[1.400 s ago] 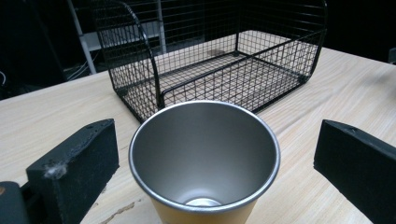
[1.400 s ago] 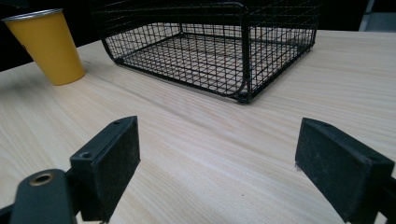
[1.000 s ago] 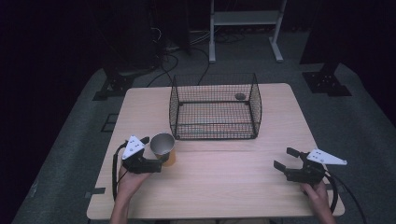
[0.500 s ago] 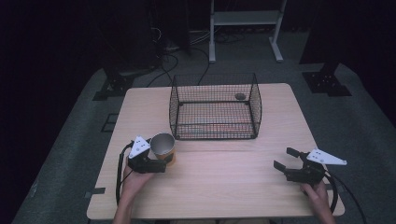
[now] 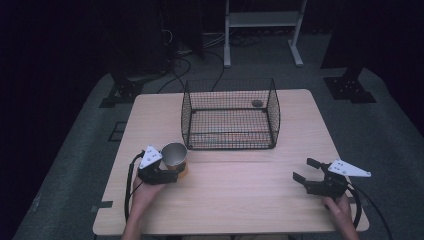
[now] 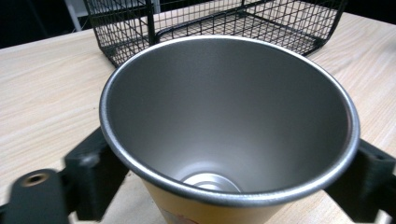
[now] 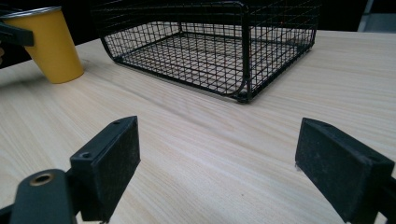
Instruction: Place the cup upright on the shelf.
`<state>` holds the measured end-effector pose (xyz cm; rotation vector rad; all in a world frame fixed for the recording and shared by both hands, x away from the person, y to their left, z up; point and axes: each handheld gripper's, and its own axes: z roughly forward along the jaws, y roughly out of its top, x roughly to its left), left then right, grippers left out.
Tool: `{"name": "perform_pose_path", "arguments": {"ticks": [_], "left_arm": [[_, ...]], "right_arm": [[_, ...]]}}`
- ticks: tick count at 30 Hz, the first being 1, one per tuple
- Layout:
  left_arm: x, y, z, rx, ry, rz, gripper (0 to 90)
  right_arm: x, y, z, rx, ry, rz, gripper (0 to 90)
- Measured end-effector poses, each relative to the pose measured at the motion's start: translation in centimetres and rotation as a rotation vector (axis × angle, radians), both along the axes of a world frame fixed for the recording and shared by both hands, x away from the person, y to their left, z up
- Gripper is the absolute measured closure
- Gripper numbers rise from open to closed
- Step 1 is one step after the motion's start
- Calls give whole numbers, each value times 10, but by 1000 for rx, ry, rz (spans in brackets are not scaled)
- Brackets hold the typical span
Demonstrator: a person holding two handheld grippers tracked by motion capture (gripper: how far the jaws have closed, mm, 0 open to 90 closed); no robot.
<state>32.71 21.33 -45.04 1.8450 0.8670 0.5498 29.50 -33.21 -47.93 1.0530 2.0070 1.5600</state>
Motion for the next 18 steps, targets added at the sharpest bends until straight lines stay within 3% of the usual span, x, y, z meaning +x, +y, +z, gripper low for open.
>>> {"name": "perform_pose_path", "arguments": {"ticks": [11,18], "left_arm": [[-3,0,2,31,-20,-8,148],[-7,-3,5,5,-31,-24,149]], "right_arm": [[0,1,0,-10,-4,2,129],[0,1,0,-11,-6,4,129]]}}
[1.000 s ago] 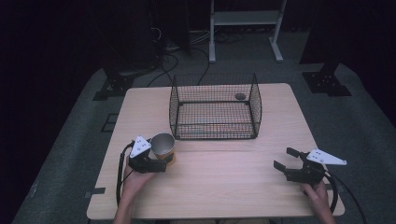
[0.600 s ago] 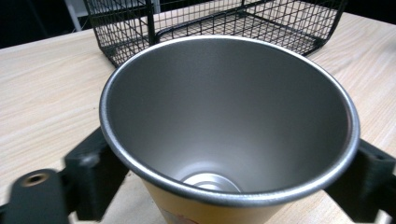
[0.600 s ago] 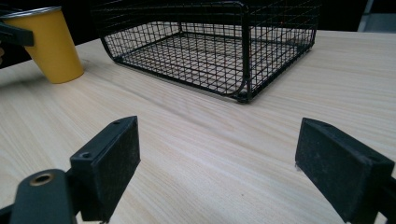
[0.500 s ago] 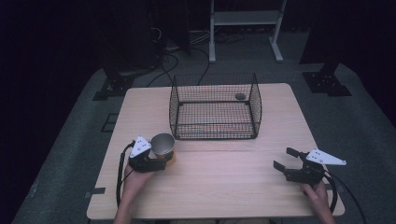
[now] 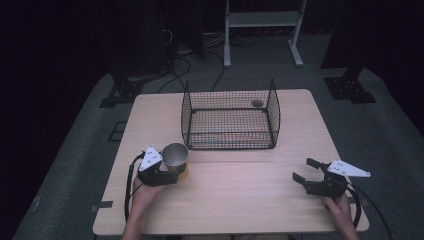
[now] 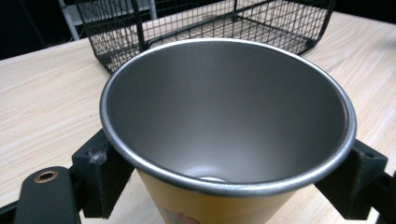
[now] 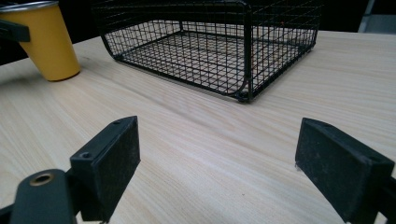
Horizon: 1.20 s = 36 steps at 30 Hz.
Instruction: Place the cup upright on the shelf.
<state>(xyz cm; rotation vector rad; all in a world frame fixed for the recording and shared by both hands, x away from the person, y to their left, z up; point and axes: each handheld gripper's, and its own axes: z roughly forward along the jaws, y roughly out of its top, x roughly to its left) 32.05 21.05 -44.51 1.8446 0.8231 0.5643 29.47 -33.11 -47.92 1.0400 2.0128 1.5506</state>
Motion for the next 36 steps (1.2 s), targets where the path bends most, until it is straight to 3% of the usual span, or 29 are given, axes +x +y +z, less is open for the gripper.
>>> {"name": "perform_pose_path", "arguments": {"ticks": [6,17,27,36], "left_arm": [[-4,-7,8,0,-17,-27,149],[-10,-36,17,39,-42,-124,149],[-8,-55,31,-4,-60,-208,149],[-1,-72,43,2,-67,-259,149]], "right_arm": [[0,0,0,0,0,-1,129],[0,1,0,-11,-2,0,129],[-1,3,0,-25,-3,0,129],[-1,3,0,-28,-5,3,129]]}}
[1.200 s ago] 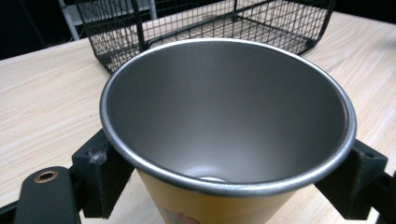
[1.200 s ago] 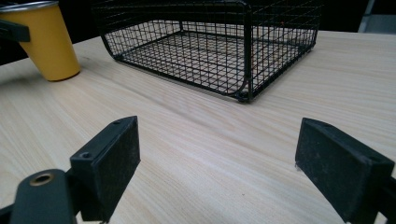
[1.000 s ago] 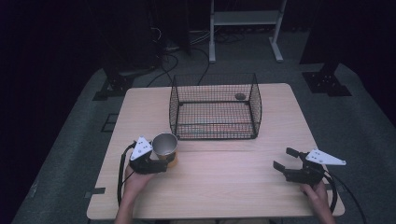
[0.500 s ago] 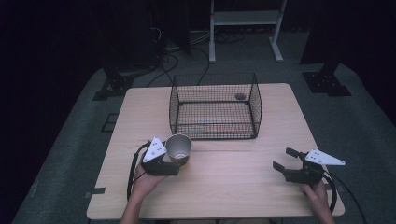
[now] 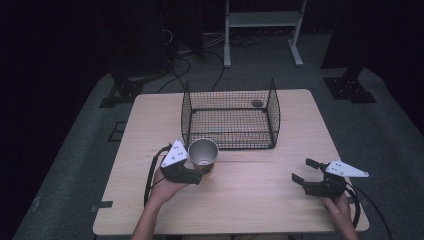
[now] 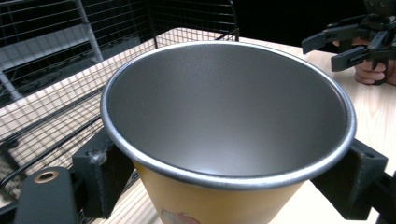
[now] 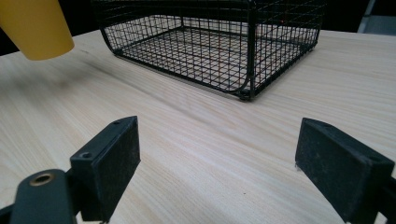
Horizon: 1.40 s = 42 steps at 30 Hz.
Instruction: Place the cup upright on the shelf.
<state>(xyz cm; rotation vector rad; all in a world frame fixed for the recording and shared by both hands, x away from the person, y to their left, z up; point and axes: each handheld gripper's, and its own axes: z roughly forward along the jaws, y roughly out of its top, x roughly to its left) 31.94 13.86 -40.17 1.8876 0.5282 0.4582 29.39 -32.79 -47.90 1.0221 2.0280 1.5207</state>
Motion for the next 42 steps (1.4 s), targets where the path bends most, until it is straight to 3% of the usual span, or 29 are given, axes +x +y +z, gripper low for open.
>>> {"name": "perform_pose_path", "arguments": {"ticks": [15,28,36,42], "left_arm": [[19,-29,20,5,0,-88,149],[32,-43,39,17,8,-120,149],[55,-55,59,5,0,-144,150],[67,-66,70,25,-7,-162,150]], "right_arm": [[0,1,0,-7,2,0,129],[1,1,0,-9,2,11,129],[1,1,0,-10,7,14,129],[1,1,0,-9,7,14,129]]}}
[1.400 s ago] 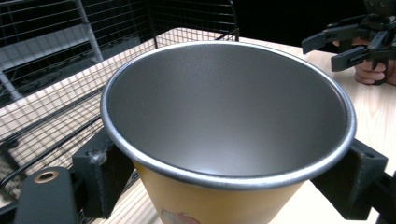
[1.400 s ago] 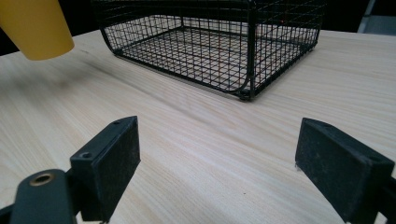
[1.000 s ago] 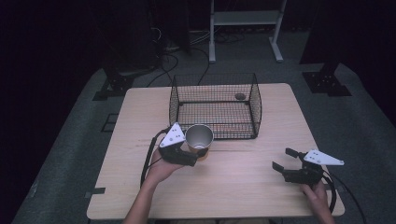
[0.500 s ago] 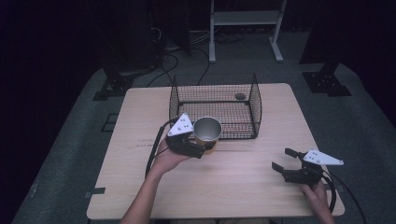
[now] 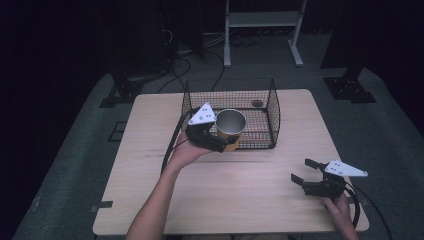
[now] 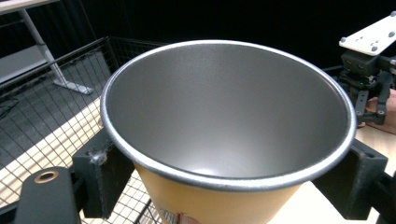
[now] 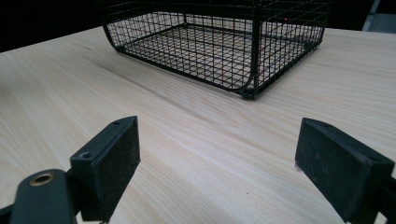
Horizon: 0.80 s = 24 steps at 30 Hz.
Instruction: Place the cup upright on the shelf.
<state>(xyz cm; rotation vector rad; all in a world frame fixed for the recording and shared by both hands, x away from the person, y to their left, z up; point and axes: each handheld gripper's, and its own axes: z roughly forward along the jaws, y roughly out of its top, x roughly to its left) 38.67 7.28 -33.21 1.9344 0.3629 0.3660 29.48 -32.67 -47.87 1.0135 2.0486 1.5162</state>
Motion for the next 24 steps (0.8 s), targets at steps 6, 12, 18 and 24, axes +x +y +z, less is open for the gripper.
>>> {"name": "perform_pose_path", "arguments": {"ticks": [6,12,18,24], "left_arm": [[12,-5,5,-6,10,-6,149],[32,-10,7,4,27,-8,149],[44,-12,8,-16,42,-12,149],[61,-17,10,-20,50,-7,149]], "right_arm": [[0,0,0,0,-3,1,129],[0,1,0,-1,-3,1,129],[0,0,0,3,-2,1,129],[1,-1,0,8,0,-1,129]]}}
